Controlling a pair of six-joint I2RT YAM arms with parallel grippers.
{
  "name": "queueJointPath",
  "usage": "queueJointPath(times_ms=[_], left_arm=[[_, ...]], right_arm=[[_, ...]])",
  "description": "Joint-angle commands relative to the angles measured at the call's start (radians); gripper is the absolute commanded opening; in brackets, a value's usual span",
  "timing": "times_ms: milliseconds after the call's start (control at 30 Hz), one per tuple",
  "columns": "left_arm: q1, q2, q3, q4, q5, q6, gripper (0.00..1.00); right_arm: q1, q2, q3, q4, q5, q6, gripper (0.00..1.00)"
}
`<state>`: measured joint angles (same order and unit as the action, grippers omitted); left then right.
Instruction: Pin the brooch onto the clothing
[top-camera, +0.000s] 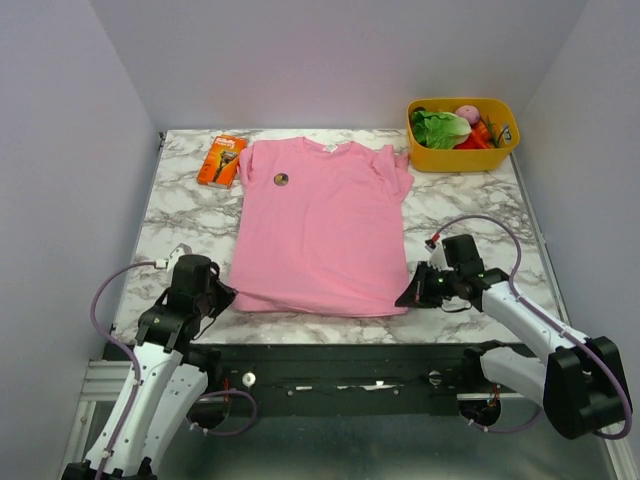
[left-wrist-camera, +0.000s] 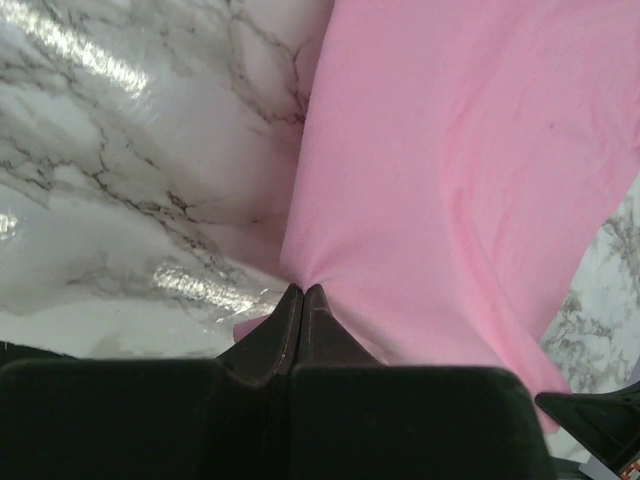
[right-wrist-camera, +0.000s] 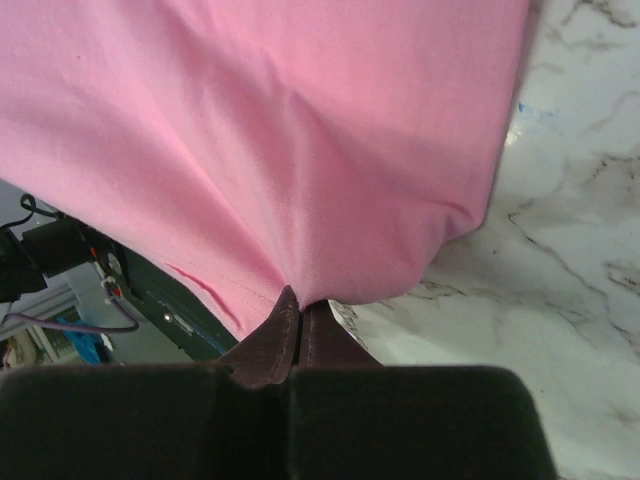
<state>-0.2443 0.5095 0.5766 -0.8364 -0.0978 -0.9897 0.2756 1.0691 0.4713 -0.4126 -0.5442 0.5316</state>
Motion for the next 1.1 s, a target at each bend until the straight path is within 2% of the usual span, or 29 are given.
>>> queueJointPath(times_ms=[0, 367, 633, 767, 800, 833, 867, 900, 967, 1000, 1033, 1067], left_arm=[[-0.013, -0.032, -0.043, -0.139, 0.050, -0.060, 0.00], [-0.081, 0.008, 0.034, -0.259, 0.063, -0.033, 0.00], [-0.176, 0.009, 0.046, -0.282, 0.063, -0.105, 0.00], [-0.214, 0.009, 0.054, -0.302, 0.038, -0.128, 0.00], [-0.214, 0.009, 0.057, -0.305, 0.030, -0.129, 0.01], [-0.214, 0.009, 0.071, -0.312, 0.021, -0.130, 0.09], [-0.214, 0.006, 0.075, -0.322, 0.018, -0.129, 0.13], [-0.214, 0.004, 0.078, -0.323, 0.021, -0.125, 0.17], [-0.214, 0.001, 0.083, -0.326, 0.029, -0.118, 0.32], [-0.214, -0.003, 0.088, -0.334, 0.027, -0.122, 0.42], [-0.214, -0.009, 0.100, -0.340, 0.015, -0.125, 0.61], [-0.214, -0.020, 0.109, -0.340, 0.009, -0.129, 0.68]], right_arm=[[0.002, -0.027, -0.013, -0.106, 0.052, 0.024, 0.01], [0.007, -0.060, 0.023, -0.296, 0.099, 0.045, 0.01], [0.013, -0.141, -0.010, -0.353, 0.076, 0.085, 0.02], [0.019, -0.170, -0.028, -0.382, 0.073, 0.087, 0.05], [0.020, -0.175, -0.033, -0.390, 0.067, 0.084, 0.06], [0.020, -0.187, -0.039, -0.400, 0.063, 0.082, 0.07], [0.020, -0.192, -0.046, -0.407, 0.055, 0.077, 0.11], [0.020, -0.199, -0.046, -0.416, 0.046, 0.074, 0.20], [0.020, -0.218, -0.039, -0.457, 0.041, 0.061, 0.40], [0.020, -0.227, -0.019, -0.474, 0.043, 0.057, 0.63], [0.020, -0.239, -0.007, -0.504, 0.046, 0.050, 0.72], [0.020, -0.260, 0.012, -0.518, 0.049, 0.047, 0.80]])
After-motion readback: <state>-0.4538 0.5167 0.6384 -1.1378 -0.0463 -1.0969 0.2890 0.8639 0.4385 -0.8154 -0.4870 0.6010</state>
